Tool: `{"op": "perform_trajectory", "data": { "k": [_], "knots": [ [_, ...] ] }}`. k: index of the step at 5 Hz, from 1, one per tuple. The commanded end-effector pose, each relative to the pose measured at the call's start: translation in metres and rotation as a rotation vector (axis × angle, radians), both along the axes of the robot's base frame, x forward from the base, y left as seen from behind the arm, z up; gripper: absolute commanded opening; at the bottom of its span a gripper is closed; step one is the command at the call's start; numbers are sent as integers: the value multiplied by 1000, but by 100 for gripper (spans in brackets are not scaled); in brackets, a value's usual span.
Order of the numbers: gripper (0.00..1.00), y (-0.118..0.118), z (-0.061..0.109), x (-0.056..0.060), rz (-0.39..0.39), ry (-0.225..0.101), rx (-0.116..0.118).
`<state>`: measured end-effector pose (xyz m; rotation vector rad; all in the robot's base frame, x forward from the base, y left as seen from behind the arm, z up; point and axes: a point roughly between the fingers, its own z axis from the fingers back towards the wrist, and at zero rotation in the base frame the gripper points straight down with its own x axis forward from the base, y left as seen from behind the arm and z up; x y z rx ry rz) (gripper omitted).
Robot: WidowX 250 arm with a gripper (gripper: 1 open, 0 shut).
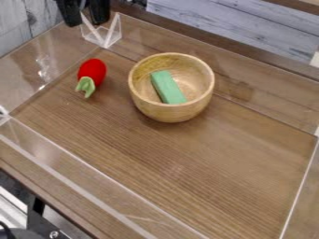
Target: Move the red object to the left side of the table
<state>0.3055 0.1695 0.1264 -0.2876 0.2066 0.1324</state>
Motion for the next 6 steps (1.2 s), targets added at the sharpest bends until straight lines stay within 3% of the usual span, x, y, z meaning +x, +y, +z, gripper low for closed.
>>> {"op": "perform_trajectory", "data": {
  "k": [1,6],
  "knots": [
    [100,5,16,3,-1,-37,33],
    [100,13,9,3,6,32,15]
  ]
}}
